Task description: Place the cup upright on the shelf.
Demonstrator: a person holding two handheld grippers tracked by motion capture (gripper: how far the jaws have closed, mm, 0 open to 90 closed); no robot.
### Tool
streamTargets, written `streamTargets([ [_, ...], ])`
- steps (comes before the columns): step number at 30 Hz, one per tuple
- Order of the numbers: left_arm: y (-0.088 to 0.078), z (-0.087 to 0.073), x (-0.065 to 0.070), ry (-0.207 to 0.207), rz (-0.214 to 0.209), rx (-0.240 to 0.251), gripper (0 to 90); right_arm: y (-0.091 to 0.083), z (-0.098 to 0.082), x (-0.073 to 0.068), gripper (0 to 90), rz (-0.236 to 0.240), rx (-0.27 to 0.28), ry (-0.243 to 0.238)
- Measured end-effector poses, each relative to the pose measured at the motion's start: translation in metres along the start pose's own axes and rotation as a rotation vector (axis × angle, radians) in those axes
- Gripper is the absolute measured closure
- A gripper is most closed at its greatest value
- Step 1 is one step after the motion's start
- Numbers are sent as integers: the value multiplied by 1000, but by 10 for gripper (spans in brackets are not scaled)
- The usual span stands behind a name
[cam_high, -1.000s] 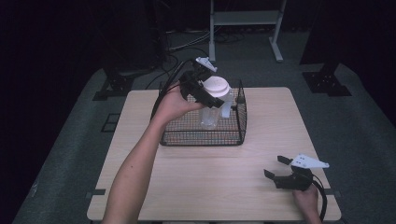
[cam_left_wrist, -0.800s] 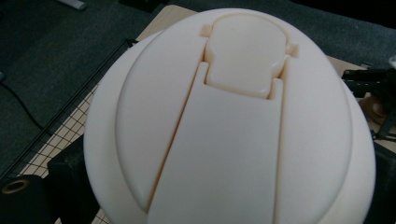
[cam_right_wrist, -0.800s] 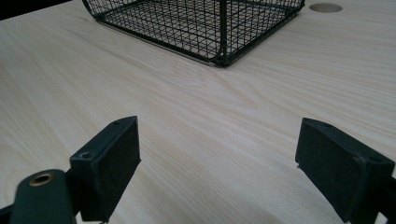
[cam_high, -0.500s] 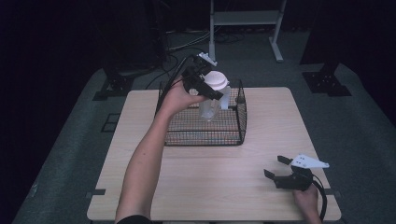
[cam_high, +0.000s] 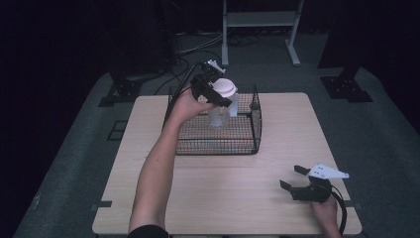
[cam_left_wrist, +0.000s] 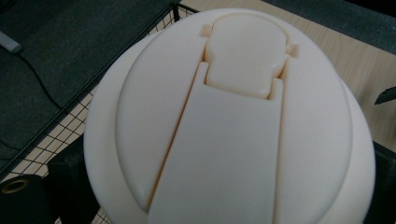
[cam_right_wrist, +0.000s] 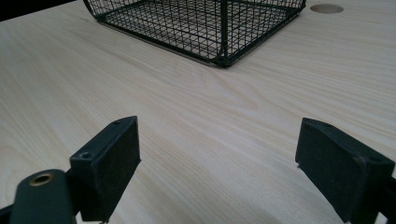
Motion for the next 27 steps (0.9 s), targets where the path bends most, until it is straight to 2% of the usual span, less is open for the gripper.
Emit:
streamTargets([
  [7, 7, -16, -14, -36, 12, -3, 52, 0, 0, 0, 129, 0, -1, 15],
  [17, 20, -40, -30, -90, 31, -13, 52, 0, 0, 0, 129, 1, -2, 11],
  [27, 32, -53, -40, -121, 52, -11, 52, -1, 0, 0, 129, 2, -2, 16],
])
Point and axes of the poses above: each handheld gripper's, and its own axes: y roughly forward along the jaws, z roughly out of its top, x roughly to its right, the point moved 5 cm from there along y, roughly forward along the jaws, and after that the axes turned 15 degrees about -z, right-handed, at the moved point
